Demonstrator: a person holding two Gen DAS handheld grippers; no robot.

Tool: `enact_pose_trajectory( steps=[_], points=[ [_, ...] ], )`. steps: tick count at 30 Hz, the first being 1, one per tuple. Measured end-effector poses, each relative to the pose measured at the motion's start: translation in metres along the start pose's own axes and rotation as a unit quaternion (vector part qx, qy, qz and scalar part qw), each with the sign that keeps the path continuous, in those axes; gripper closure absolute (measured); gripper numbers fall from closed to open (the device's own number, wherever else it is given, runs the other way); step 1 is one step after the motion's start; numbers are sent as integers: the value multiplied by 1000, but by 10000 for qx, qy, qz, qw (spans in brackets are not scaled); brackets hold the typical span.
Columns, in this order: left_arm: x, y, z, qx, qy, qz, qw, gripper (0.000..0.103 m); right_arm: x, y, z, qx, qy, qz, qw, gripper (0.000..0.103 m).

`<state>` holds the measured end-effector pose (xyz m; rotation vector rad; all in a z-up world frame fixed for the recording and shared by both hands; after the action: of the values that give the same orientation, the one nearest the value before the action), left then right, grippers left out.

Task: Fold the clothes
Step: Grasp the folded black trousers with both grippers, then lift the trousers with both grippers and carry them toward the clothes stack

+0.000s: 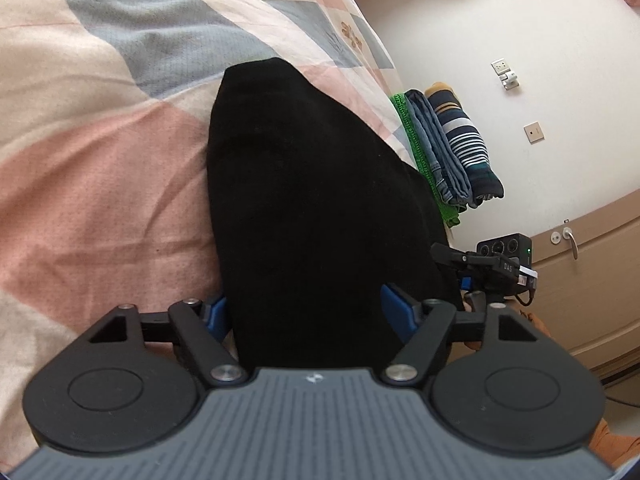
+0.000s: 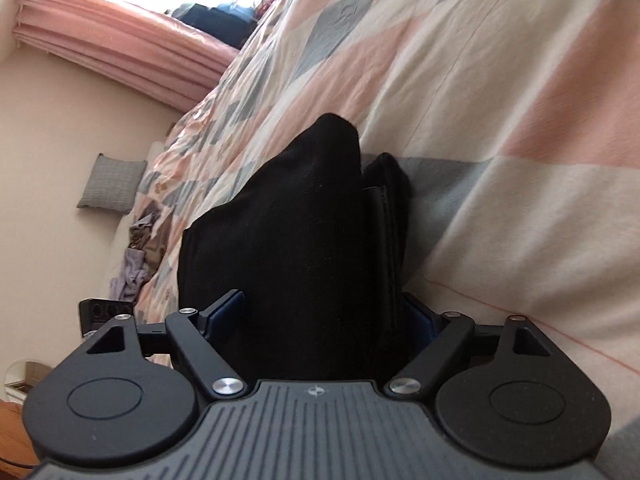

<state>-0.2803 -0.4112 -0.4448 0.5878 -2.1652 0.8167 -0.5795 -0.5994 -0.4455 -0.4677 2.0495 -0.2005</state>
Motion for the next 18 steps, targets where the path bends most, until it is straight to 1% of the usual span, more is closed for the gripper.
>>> enact_pose_trajectory(
  steps=[1,2,4,10,12,14,15,17,18],
  points=[
    [0,-1,-1,6,-20,31,10000,46,0,0,0,-45,-84,8,10000,29],
    [0,-2,-3,1,-13,61,10000,49,0,1,0,-84,-156,20,9998,32],
    [0,-4,-6,-21,88,118,9999,54,-2,3,-2,-115,-210,16,9997,33],
    [-8,-10,6,-167,296,15,9994,55,4,-1,-3,-235,-398,25,9989,34],
    [-3,-15,5,-285,266,115,9992,58,7,-4,-2,-261,-438,26,9987,37],
    [5,-21,1,-470,177,118,9987,63,5,-1,-4,-196,-408,100,9989,44],
    [9,-25,-1,-564,117,111,9983,64,4,1,-6,-156,-395,147,9990,46],
    [23,-37,-7,-716,-27,144,9973,65,-1,8,-15,4,-397,315,9987,53],
    [29,-43,-10,-814,-95,138,9965,65,-5,12,-21,81,-374,478,9981,54]
  ],
)
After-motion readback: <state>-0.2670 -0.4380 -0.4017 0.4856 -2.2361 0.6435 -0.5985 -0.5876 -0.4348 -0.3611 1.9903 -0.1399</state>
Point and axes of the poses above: each gripper's, at about its wrist camera, not at the fingertips, and z roughly the way its jaws point, x to its right, y to its underside, the point moved 6 cm from there along z, roughly the way its jaws point, and after that the axes turned 5 degrees about x, right-handed, at the moved point
